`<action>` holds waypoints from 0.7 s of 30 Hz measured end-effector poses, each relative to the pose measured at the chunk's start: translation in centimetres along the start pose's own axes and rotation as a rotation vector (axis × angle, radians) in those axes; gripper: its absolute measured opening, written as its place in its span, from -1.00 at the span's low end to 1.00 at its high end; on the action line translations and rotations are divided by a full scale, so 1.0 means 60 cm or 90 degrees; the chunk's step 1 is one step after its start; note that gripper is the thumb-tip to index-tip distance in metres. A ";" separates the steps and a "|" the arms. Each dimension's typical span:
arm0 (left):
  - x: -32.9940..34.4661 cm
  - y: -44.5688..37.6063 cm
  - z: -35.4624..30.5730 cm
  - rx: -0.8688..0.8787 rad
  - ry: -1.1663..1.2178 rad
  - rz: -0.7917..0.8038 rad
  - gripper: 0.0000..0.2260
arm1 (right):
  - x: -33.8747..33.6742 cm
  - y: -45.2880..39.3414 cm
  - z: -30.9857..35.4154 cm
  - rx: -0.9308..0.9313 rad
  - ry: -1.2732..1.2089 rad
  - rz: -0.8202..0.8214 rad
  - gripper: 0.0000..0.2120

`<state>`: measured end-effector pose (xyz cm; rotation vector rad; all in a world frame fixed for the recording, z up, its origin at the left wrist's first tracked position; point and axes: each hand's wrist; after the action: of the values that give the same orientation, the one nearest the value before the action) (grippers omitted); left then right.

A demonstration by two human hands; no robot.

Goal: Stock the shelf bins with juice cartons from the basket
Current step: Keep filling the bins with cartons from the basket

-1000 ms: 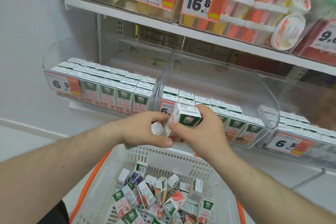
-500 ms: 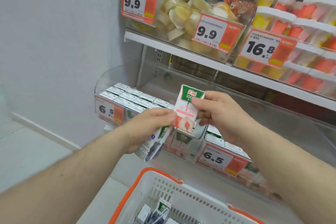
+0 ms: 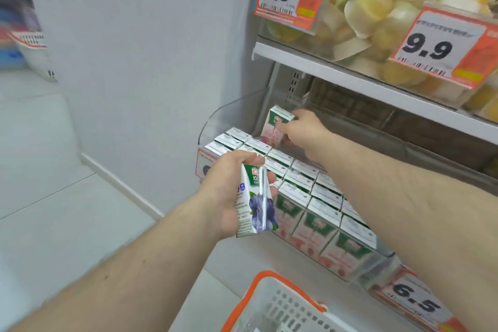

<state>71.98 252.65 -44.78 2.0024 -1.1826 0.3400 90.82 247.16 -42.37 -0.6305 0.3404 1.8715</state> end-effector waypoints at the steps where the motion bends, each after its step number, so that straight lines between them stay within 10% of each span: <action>1: -0.001 -0.002 -0.001 -0.003 0.010 0.003 -0.80 | 0.014 -0.009 0.002 0.000 0.012 0.021 -0.81; 21: 0.000 -0.005 -0.003 -0.018 0.039 -0.007 -0.68 | 0.067 -0.044 0.013 0.188 0.056 0.273 -0.70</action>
<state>72.26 252.89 -44.83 1.9588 -1.1321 0.3753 91.94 251.67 -43.91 -0.4615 0.8477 2.1418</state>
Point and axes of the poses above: each hand's wrist, its own y-axis away from the middle knuckle, its own x-axis out of the palm, z = x × y, and after that the axes turned 3 degrees about -z, right-handed
